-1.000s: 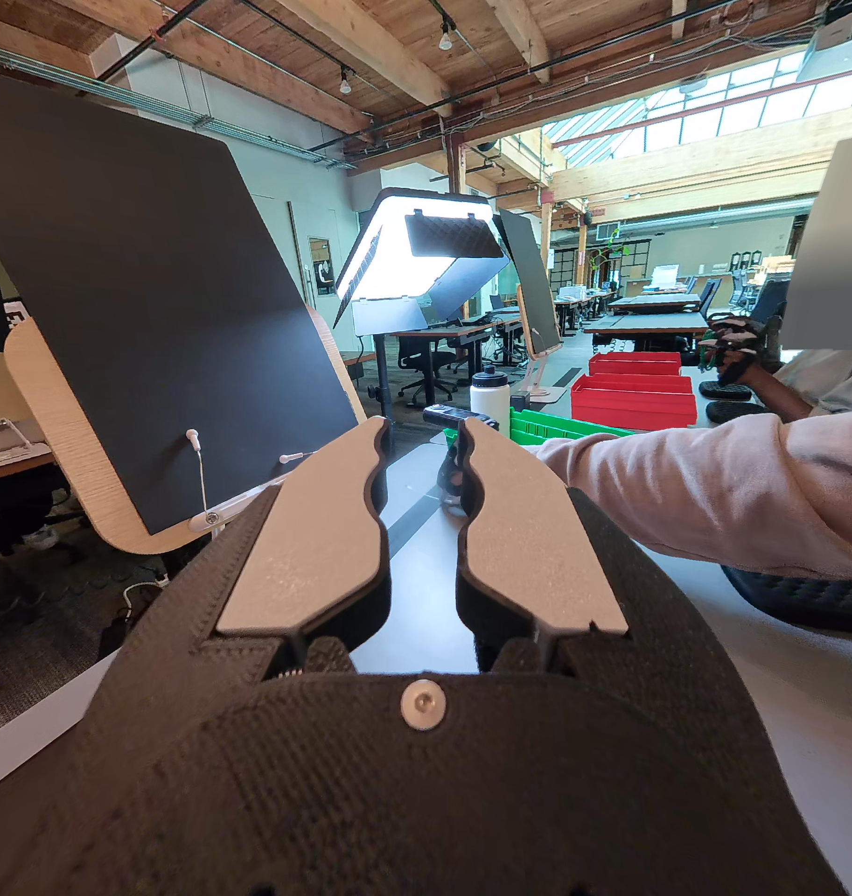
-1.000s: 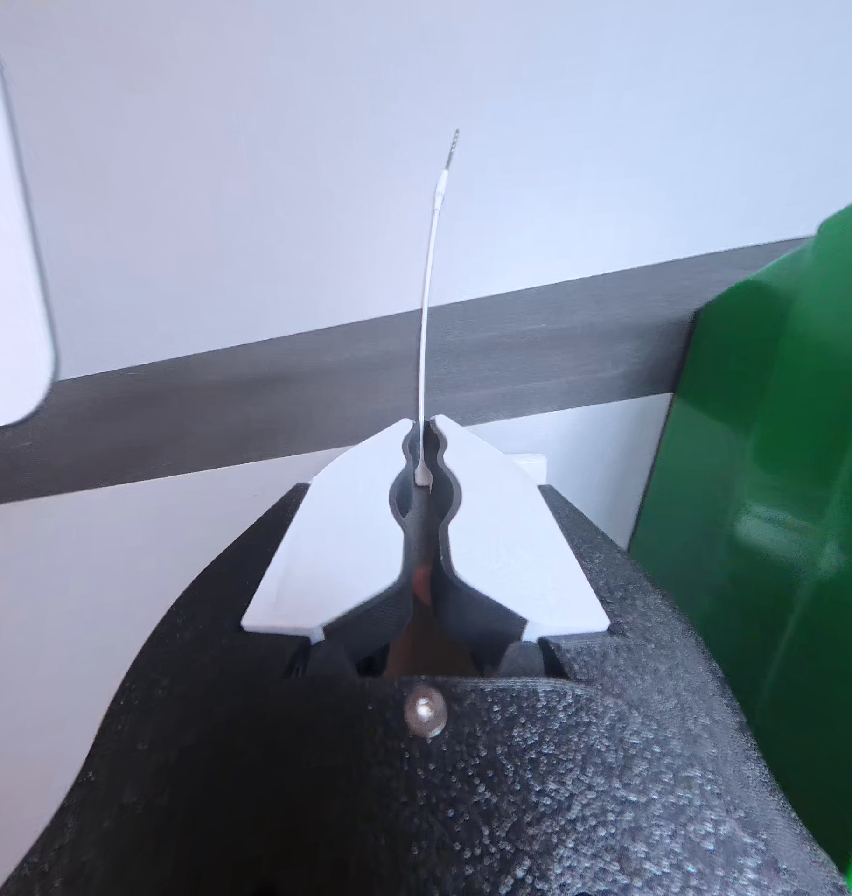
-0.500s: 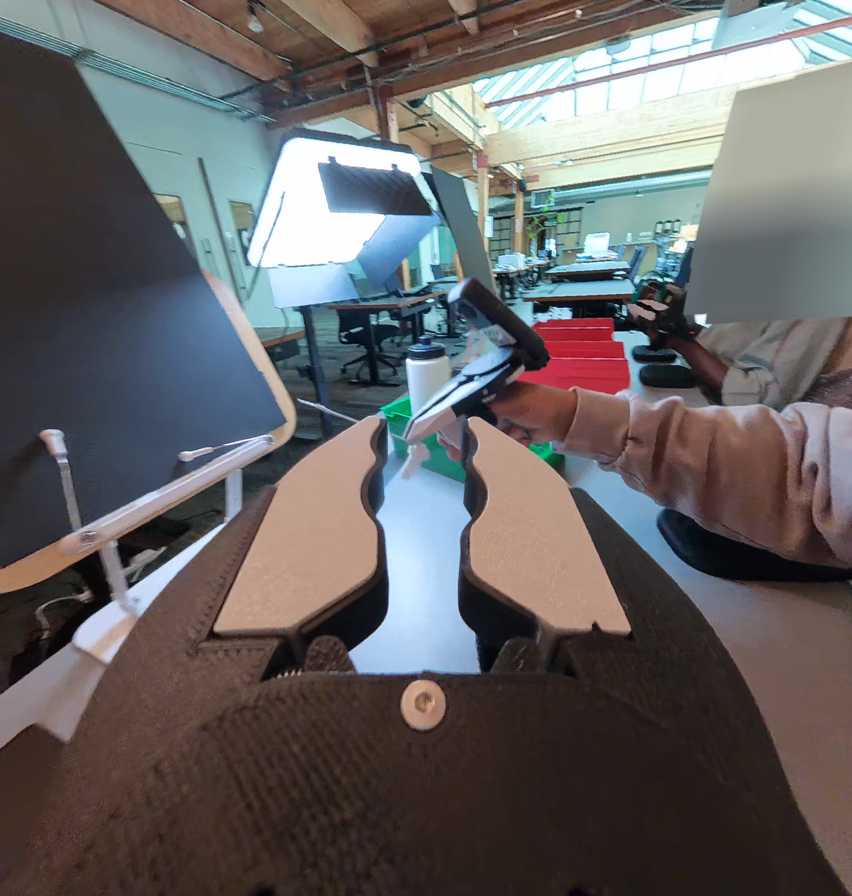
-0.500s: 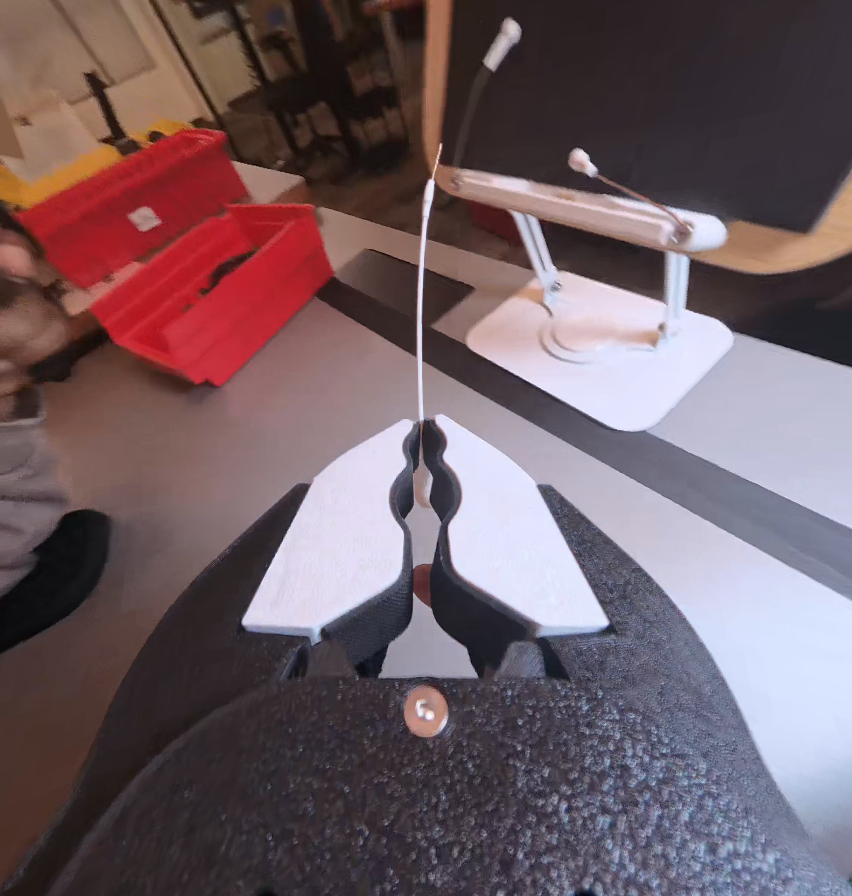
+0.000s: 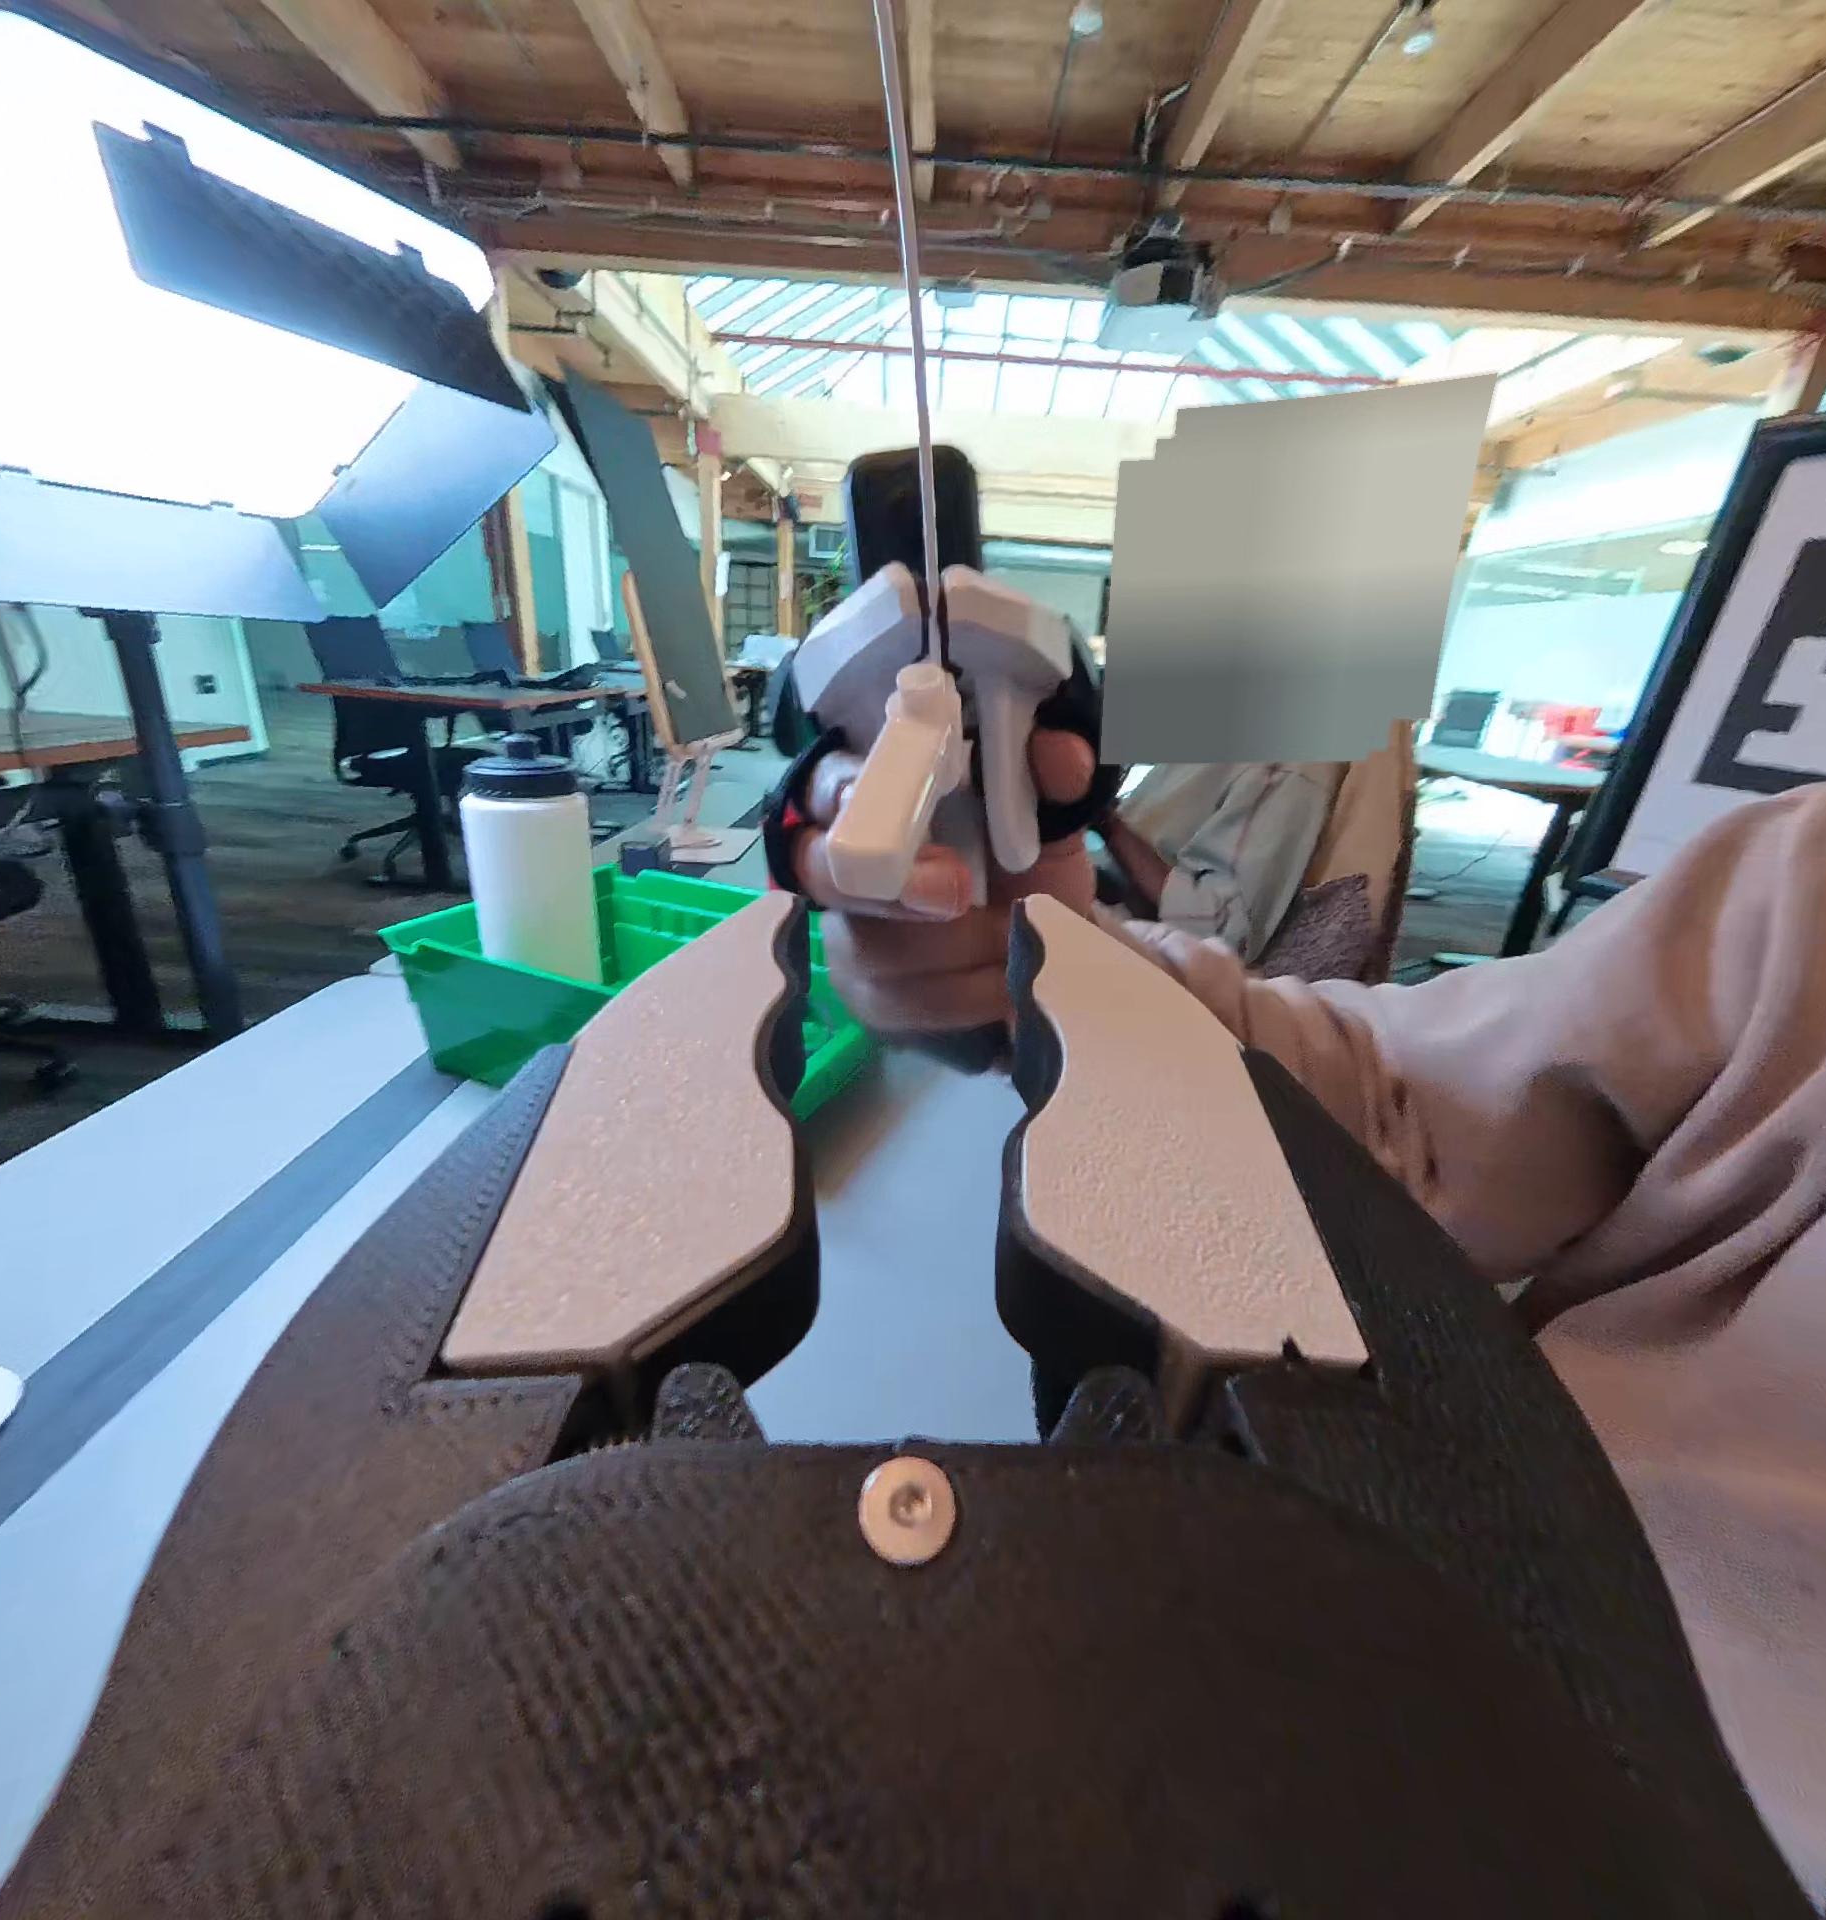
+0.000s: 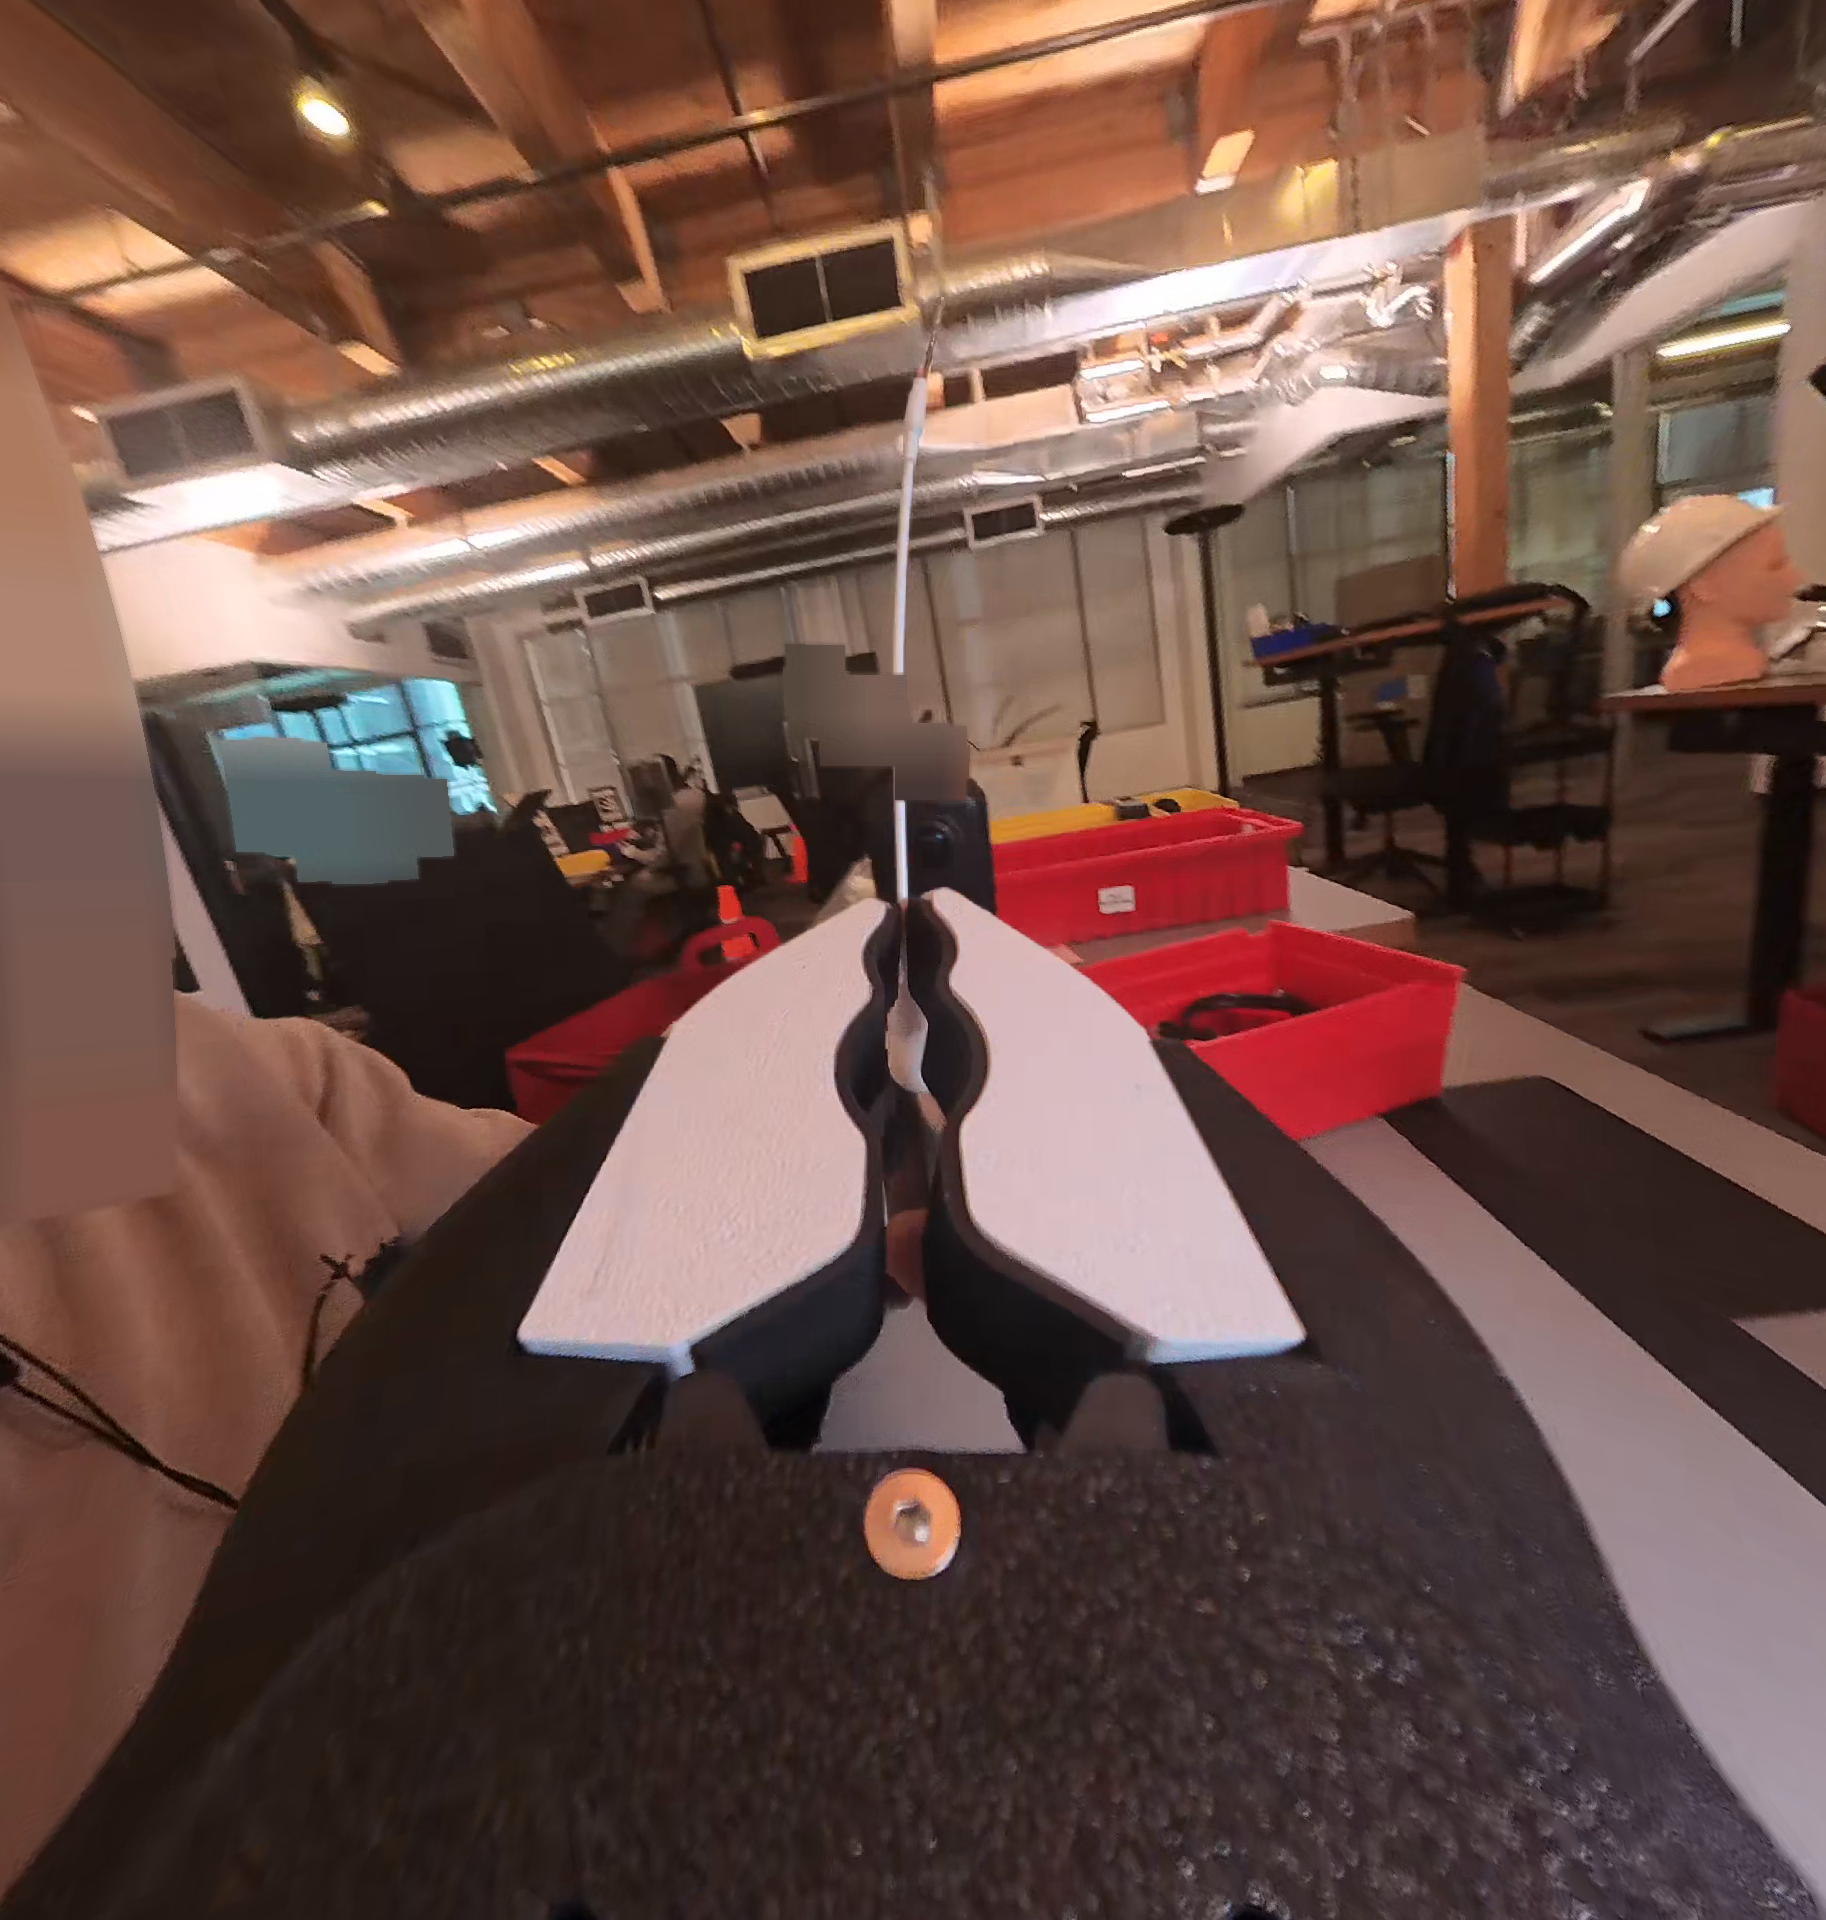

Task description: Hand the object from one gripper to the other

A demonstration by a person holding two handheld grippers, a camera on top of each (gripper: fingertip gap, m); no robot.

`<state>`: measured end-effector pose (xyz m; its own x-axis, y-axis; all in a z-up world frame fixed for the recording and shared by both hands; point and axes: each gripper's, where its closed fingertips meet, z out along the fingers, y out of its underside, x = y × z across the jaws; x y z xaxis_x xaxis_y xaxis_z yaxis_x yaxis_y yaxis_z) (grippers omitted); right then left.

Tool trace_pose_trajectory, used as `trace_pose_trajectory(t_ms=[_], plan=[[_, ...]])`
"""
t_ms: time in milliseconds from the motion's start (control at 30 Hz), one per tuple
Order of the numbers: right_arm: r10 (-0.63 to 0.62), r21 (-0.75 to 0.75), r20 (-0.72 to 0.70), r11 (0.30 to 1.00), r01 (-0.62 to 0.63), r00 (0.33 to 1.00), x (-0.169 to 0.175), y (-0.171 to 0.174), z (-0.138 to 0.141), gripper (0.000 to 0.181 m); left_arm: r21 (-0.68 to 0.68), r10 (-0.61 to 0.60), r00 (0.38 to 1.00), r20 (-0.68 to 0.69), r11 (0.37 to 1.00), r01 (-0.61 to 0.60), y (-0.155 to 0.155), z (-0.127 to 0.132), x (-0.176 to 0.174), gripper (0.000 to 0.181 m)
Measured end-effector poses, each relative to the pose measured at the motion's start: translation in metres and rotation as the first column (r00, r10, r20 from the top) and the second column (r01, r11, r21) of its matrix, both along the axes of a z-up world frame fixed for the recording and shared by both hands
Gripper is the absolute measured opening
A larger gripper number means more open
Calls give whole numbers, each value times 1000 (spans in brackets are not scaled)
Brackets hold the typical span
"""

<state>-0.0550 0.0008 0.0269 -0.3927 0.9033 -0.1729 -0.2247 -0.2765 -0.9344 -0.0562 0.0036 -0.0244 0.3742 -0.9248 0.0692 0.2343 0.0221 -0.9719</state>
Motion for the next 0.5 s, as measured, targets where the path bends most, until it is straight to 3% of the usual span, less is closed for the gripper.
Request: trace_pose_trajectory(t_ms=[133, 267, 400, 500], plan=[[112, -29, -69, 993, -114, 991, 4, -8, -2, 1, -19, -59, 993, 104, 998, 61, -7, 11, 0, 27], [136, -24, -108, 990, -140, 985, 9, -8, -3, 1, 12, -72, 992, 104, 997, 71, -14, 17, 3, 12], [103, 29, -77, 995, -101, 992, 7, -10, -8, 1, 47, -18, 999, 33, 999, 17, -16, 20, -1, 12], [-28, 107, -15, 994, 29, 999, 5, 2, -12, 2, 97, 108, 985, -135, 991, -95, -10, 15, -9, 12]])
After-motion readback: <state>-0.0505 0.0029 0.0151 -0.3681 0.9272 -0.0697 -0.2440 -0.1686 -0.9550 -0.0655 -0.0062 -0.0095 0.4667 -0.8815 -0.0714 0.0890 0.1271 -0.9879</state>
